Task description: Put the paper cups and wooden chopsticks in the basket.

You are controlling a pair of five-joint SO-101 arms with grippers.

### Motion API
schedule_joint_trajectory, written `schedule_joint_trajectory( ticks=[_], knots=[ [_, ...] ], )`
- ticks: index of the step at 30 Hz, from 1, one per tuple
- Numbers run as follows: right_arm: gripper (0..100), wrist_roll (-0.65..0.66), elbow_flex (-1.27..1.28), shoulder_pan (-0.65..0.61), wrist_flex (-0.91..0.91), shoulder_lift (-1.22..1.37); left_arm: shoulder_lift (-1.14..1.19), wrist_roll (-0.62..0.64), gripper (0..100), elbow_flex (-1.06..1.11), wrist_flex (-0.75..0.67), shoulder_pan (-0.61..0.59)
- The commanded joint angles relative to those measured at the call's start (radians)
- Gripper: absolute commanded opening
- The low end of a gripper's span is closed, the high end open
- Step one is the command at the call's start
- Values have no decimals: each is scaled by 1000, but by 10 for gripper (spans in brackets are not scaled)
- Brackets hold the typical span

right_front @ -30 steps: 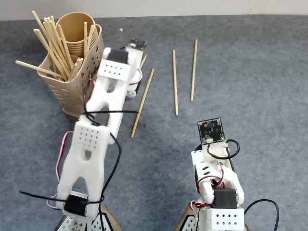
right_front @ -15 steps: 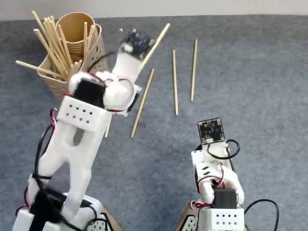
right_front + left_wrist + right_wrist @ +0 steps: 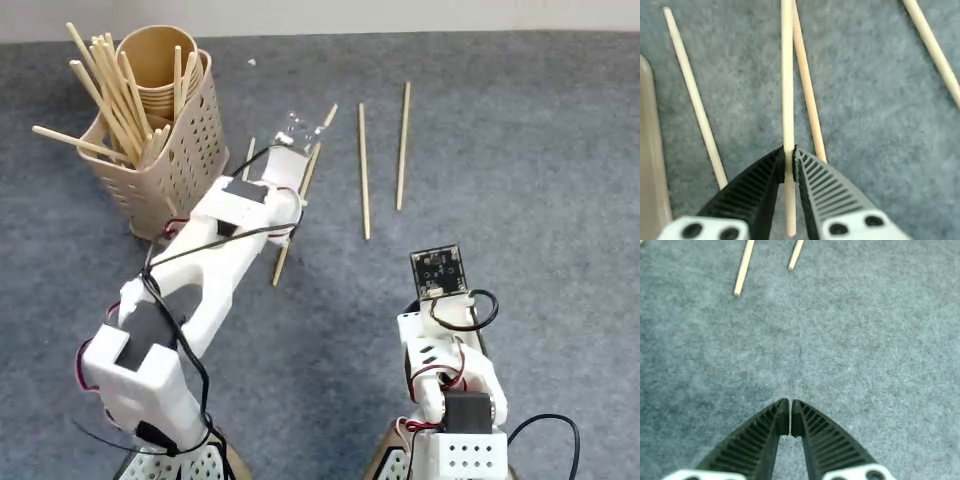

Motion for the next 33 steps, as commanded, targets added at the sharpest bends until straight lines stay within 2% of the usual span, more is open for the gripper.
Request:
schedule_joint_trajectory(
  ticks=[1,4,9,14,21,29,33],
  knots=[
    [28,8,125,-8,-13,-15,-1,15,6,-45,6,4],
    [28,8,125,-8,-13,-15,-1,17,27,-48,20,2],
    [28,8,125,-8,-13,-15,-10,21,175,-99,103,5],
    [28,8,125,-8,-13,-15,-1,23,168,-194,209,7],
    [28,8,125,-8,-13,-15,47,23,168,-209,201,4],
    [28,8,125,-8,-13,-15,289,21,163,-317,153,13],
    [28,8,125,-8,-13,-15,358,18,89,-412,216,12]
  ],
)
